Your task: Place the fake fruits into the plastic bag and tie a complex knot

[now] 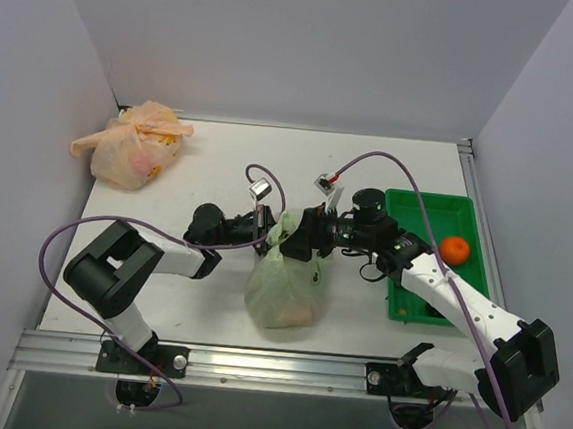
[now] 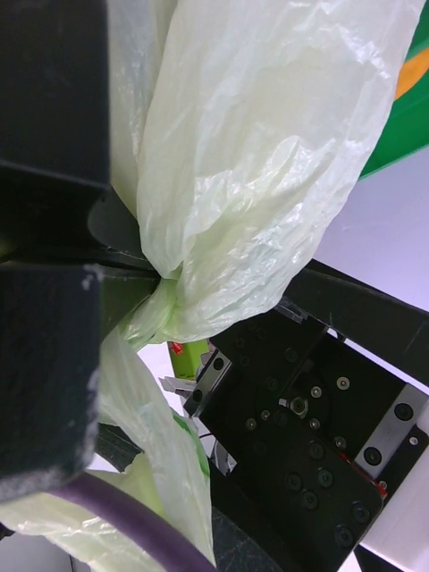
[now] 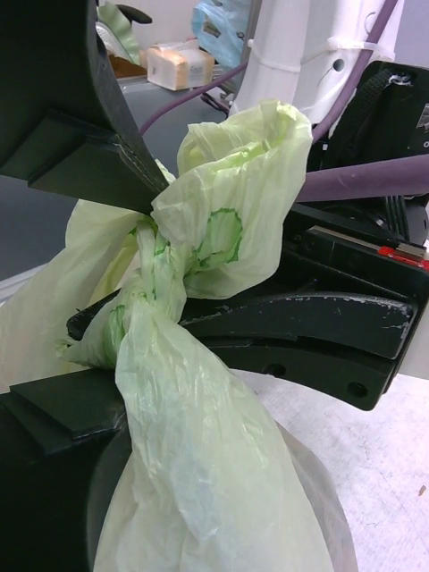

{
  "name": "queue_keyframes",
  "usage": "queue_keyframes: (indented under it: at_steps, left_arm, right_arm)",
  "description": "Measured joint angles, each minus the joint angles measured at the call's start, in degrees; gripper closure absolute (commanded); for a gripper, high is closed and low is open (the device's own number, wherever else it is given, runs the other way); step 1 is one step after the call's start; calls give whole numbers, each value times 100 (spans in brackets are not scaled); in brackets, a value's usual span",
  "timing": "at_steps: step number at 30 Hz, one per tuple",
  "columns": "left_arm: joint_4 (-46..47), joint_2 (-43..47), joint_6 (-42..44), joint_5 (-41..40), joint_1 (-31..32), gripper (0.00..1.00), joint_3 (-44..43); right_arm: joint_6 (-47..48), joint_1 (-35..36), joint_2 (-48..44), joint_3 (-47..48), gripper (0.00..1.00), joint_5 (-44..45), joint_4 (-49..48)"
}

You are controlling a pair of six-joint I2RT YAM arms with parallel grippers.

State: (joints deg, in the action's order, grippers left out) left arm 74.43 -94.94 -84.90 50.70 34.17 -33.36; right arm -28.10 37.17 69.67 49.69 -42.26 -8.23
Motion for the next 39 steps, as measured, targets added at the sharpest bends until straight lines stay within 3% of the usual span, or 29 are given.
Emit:
queue_keyframes:
  at_steps: [8,17,23,33,35,39]
  left_arm:
    - [-4,35,-2,-90,170,100,-94]
    - [-2,262,7,-197,-11,100,-142]
    - [22,579,114,-107,-203,100,-146]
    - [-35,632,507,-114,-175,100,162]
    - [-37,632,518,-129,-173,100,162]
    - [-46,619,501,-140,-170,100,162]
  right_arm:
    - [-168,0,-33,-94,36,-85,-234]
    - [-699,76,710,431,40,-197,-804]
    - [-597,249,673,584,32,-146,-949]
    - [925,-446,-59,682,22,-673,1102]
    - [1143,-678,-275,717,28,-745,1467]
    - [1410,-1021,-761,717,62,-903,2015]
